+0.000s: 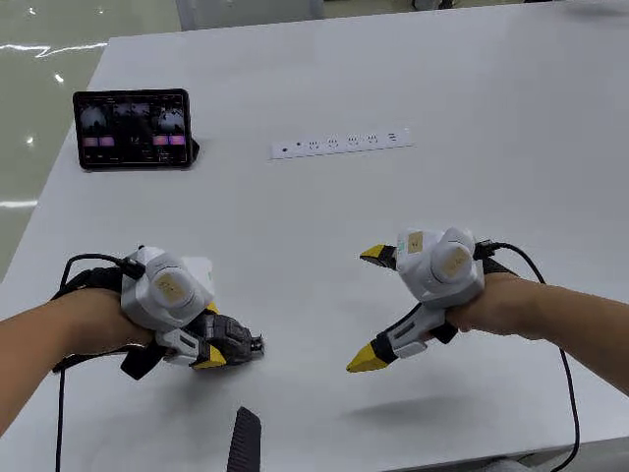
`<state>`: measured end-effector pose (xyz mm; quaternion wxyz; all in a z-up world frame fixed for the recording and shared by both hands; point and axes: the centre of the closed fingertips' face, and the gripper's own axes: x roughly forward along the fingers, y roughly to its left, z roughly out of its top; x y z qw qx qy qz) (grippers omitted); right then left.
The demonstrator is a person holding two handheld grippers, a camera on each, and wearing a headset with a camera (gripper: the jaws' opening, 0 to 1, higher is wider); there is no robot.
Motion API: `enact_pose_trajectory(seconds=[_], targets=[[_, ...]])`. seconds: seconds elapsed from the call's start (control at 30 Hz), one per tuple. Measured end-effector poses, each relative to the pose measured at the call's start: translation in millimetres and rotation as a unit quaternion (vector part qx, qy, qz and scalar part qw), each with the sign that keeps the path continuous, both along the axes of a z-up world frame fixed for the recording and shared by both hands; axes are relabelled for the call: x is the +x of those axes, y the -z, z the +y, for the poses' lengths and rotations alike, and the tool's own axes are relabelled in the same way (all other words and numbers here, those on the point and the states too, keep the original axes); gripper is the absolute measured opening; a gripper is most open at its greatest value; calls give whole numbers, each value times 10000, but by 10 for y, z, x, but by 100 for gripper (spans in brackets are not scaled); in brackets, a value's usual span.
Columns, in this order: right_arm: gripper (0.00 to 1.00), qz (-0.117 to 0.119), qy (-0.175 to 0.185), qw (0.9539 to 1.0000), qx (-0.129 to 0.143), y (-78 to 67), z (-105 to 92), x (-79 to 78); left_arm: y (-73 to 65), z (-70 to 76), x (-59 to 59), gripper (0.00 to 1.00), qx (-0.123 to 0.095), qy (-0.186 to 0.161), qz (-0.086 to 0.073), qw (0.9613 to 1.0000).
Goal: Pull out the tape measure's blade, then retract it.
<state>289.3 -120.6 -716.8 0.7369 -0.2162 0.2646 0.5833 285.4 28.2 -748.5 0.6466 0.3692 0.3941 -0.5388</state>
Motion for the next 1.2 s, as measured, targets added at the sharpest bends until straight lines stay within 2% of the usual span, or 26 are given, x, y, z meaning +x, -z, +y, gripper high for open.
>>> enact_pose_trajectory(seconds=[0.1,0.23,0.3,0.43,0.63,0.8,1.03,1.13,1.2], targets=[[99,18,-67,10000,-9,39,68,-3,-1,-2,-5,32,33,28,8,10000],[99,83,-85,9999,-23,120,184,22,15,5,-6,32,124,92,-70,9999],[99,205,-70,9998,3,156,254,22,15,8,2,32,73,19,-67,9999],[99,270,-112,9996,17,204,370,3,9,-1,-2,32,-59,-8,-92,9999],[99,298,-279,9992,-52,263,541,-39,-6,-14,-2,32,-155,-80,-185,9997],[99,348,-361,9987,-86,313,672,-65,-8,-13,9,32,-235,-115,-152,9995],[99,363,-347,9987,68,282,883,-16,-12,-28,-7,32,-263,-150,-138,9994],[82,284,-571,9980,29,300,933,-57,-11,-21,-4,32,-295,-196,-133,9993],[84,300,-612,9977,22,329,975,-69,-7,-21,-3,32,-287,-204,-150,9993]])
